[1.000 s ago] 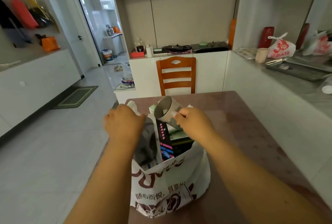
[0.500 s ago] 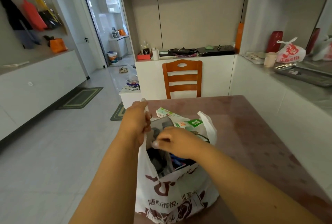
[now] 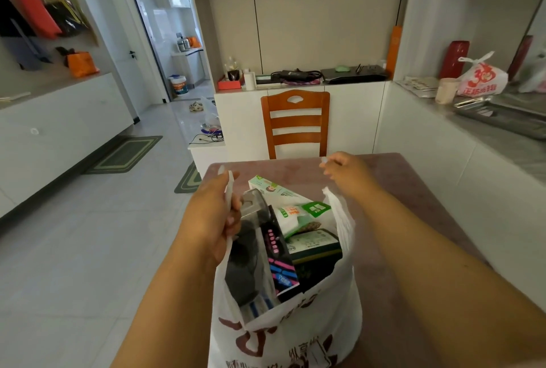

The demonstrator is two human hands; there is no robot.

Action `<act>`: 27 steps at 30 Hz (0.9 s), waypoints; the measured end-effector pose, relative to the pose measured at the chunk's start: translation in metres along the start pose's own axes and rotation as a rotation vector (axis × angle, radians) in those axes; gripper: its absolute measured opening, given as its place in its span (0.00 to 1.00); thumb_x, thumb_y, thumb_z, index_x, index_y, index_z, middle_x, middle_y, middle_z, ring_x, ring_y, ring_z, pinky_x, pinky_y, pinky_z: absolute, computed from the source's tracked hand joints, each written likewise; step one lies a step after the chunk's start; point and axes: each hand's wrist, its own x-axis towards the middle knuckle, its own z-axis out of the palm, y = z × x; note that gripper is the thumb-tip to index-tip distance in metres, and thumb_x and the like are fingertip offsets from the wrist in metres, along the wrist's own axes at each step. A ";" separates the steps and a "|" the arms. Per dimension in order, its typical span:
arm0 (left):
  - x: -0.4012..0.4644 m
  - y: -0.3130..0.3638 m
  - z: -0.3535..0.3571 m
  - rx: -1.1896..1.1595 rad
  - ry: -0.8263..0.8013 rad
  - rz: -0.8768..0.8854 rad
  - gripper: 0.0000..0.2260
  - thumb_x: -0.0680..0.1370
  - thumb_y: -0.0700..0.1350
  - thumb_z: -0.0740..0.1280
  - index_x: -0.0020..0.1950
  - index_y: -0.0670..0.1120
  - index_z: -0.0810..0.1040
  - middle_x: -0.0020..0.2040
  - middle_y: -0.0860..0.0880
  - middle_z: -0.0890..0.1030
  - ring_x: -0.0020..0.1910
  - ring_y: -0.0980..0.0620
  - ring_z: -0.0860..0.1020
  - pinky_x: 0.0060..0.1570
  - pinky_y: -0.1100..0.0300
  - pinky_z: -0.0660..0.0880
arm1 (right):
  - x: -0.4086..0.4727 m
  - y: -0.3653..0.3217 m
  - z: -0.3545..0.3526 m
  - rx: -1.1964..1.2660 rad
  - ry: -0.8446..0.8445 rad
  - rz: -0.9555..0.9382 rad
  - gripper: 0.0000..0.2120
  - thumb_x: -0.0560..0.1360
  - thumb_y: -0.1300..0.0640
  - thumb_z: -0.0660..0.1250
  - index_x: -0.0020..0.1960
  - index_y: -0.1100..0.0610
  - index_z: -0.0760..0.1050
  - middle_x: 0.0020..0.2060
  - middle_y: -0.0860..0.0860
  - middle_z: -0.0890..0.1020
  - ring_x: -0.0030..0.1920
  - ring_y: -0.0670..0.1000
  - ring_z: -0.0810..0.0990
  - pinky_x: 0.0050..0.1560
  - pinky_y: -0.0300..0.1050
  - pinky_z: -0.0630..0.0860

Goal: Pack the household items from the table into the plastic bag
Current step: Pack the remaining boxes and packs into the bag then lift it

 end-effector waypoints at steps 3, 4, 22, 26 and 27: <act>0.005 -0.003 0.006 0.018 -0.011 0.007 0.15 0.81 0.55 0.56 0.56 0.49 0.79 0.26 0.49 0.71 0.22 0.56 0.63 0.26 0.61 0.59 | 0.030 0.029 0.008 -0.091 -0.071 0.075 0.11 0.79 0.51 0.61 0.52 0.57 0.76 0.48 0.54 0.80 0.47 0.52 0.77 0.46 0.44 0.73; 0.007 -0.004 0.008 0.023 -0.020 0.010 0.16 0.81 0.55 0.55 0.56 0.49 0.79 0.26 0.49 0.71 0.22 0.56 0.63 0.26 0.61 0.59 | 0.038 0.037 0.011 -0.127 -0.097 0.088 0.10 0.79 0.51 0.61 0.52 0.57 0.76 0.48 0.54 0.80 0.49 0.53 0.77 0.50 0.46 0.74; 0.043 -0.026 0.018 -0.028 -0.069 0.081 0.23 0.80 0.60 0.51 0.59 0.47 0.78 0.26 0.48 0.69 0.19 0.56 0.60 0.19 0.63 0.57 | 0.112 0.146 0.075 -0.478 -0.403 0.338 0.12 0.80 0.57 0.59 0.58 0.62 0.75 0.58 0.60 0.79 0.59 0.61 0.78 0.62 0.55 0.74; 0.040 -0.023 0.016 -0.060 -0.065 0.103 0.24 0.80 0.59 0.51 0.60 0.46 0.77 0.26 0.49 0.69 0.19 0.56 0.60 0.18 0.65 0.59 | 0.100 0.111 0.051 -0.463 -0.297 0.231 0.11 0.73 0.53 0.69 0.53 0.57 0.77 0.48 0.52 0.80 0.44 0.52 0.80 0.40 0.44 0.77; 0.038 -0.022 0.015 -0.065 -0.059 0.104 0.24 0.80 0.59 0.51 0.61 0.46 0.77 0.26 0.49 0.69 0.19 0.56 0.60 0.18 0.65 0.59 | 0.094 0.098 0.043 -0.440 -0.253 0.206 0.14 0.71 0.54 0.71 0.55 0.56 0.77 0.48 0.51 0.80 0.42 0.51 0.79 0.36 0.41 0.75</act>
